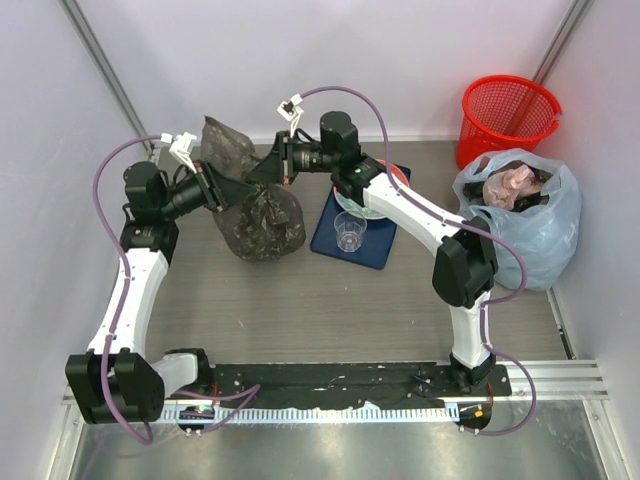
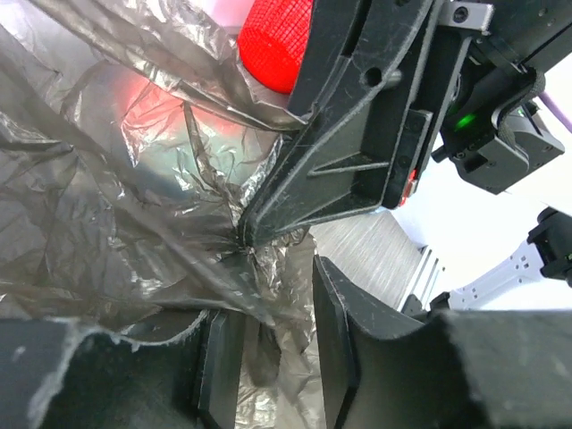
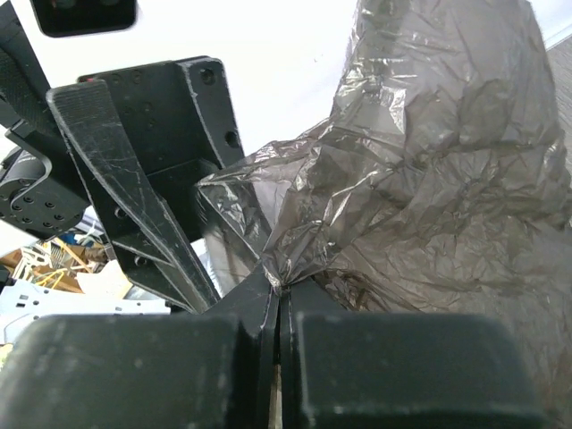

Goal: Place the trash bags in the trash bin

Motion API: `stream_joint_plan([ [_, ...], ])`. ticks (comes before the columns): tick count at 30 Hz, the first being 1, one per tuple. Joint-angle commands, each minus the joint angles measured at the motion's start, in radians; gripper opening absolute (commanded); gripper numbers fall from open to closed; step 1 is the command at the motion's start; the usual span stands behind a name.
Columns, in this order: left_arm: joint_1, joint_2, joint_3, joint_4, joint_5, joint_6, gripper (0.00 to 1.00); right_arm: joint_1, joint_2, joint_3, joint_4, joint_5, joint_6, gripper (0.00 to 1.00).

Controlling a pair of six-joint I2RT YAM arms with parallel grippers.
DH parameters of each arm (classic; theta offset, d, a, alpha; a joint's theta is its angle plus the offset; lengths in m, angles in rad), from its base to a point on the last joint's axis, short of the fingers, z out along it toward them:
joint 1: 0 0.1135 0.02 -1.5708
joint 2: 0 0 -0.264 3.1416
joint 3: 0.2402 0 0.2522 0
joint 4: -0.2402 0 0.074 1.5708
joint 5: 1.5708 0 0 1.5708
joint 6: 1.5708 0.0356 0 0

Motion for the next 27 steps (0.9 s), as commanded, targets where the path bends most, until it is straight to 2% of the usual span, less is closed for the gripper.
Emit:
stream_joint_plan([
  [1, 0.005, 0.007, -0.013, 0.069, 0.013, -0.024, 0.43, 0.015, -0.004, 0.008, 0.064, -0.001, 0.011, 0.01],
  [3, 0.003, 0.006, -0.016, 0.069, 0.002, -0.019, 0.55, 0.020, 0.001, 0.011, 0.078, 0.002, 0.026, 0.01],
  [5, 0.005, 0.004, -0.019, 0.061, -0.011, 0.002, 0.59, 0.024, 0.005, 0.012, 0.084, 0.010, 0.028, 0.01],
  [13, -0.021, -0.011, 0.016, -0.060, -0.084, 0.146, 0.70, 0.054, 0.024, 0.026, 0.081, 0.074, 0.032, 0.01],
  [16, -0.026, -0.008, 0.025, -0.109, -0.106, 0.191, 0.72, 0.066, 0.044, 0.063, 0.043, 0.108, 0.025, 0.01],
  [19, -0.028, -0.007, 0.038, -0.171, -0.158, 0.249, 0.69, 0.077, 0.053, 0.080, 0.038, 0.120, 0.032, 0.01],
  [21, -0.028, -0.007, 0.042, -0.188, -0.190, 0.264, 0.63, 0.080, 0.056, 0.078, 0.039, 0.120, 0.037, 0.01],
  [25, -0.026, -0.005, 0.061, -0.220, -0.224, 0.281, 0.31, 0.078, 0.058, 0.086, 0.029, 0.117, 0.034, 0.01],
  [27, -0.022, -0.002, 0.064, -0.241, -0.236, 0.271, 0.24, 0.078, 0.053, 0.094, 0.019, 0.116, 0.042, 0.01],
])
